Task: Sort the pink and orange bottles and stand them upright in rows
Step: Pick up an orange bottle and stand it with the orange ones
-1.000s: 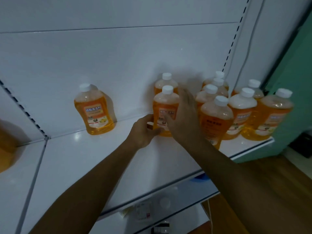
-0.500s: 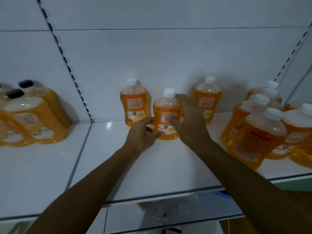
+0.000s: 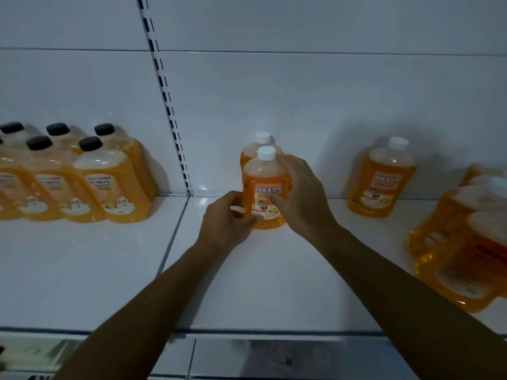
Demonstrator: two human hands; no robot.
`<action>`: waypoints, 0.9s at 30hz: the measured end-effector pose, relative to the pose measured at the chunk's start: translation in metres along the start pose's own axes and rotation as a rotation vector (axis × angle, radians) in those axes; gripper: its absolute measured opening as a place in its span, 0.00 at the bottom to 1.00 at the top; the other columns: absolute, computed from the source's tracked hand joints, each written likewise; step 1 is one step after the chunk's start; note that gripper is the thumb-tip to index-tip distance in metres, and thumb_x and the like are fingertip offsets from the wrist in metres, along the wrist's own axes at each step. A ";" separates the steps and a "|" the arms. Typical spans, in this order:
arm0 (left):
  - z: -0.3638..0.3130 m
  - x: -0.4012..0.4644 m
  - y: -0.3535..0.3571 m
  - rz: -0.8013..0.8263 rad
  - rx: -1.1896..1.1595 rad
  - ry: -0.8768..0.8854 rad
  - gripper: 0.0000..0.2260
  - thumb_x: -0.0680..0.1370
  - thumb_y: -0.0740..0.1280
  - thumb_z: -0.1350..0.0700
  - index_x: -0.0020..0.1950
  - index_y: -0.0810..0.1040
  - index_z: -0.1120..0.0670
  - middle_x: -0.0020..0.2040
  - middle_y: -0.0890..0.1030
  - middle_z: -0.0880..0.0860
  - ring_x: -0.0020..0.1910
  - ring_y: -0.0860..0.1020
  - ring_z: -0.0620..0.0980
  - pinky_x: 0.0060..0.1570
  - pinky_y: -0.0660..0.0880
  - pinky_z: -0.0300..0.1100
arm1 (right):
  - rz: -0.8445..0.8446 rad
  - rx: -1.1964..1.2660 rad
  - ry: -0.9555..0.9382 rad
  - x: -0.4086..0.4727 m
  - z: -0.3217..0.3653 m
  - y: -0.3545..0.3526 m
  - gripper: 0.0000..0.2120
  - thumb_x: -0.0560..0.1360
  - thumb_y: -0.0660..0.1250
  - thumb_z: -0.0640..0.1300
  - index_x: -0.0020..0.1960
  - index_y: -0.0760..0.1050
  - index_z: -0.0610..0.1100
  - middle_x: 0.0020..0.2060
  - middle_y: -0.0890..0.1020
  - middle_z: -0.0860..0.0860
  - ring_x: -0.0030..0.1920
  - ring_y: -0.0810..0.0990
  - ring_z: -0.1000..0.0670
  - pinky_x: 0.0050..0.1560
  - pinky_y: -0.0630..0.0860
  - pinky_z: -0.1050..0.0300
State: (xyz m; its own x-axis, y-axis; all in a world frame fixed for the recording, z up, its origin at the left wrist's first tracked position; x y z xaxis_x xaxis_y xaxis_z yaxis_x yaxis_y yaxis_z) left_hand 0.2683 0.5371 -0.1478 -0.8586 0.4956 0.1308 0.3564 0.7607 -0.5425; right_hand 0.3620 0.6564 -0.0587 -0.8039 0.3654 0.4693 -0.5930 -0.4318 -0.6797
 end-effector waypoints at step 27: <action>-0.108 -0.021 0.135 0.356 -0.052 0.240 0.27 0.77 0.68 0.47 0.74 0.65 0.50 0.68 0.73 0.47 0.58 0.75 0.44 0.54 0.75 0.41 | -0.309 -0.082 0.389 -0.038 -0.106 -0.131 0.33 0.76 0.68 0.42 0.76 0.57 0.44 0.71 0.63 0.46 0.70 0.65 0.45 0.67 0.66 0.53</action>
State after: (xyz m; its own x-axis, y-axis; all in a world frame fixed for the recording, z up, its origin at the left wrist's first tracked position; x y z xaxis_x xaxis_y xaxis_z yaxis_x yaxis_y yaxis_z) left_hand 0.3741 0.6750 -0.1341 -0.5709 0.8098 0.1357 0.6385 0.5418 -0.5466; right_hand 0.4751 0.7865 -0.0467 -0.5056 0.7529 0.4214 -0.7826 -0.1946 -0.5913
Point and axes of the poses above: each hand's wrist, its own x-axis towards the middle knuckle, its own y-axis out of the palm, z = x × y, the point moved 10 cm from there along x, towards the middle knuckle
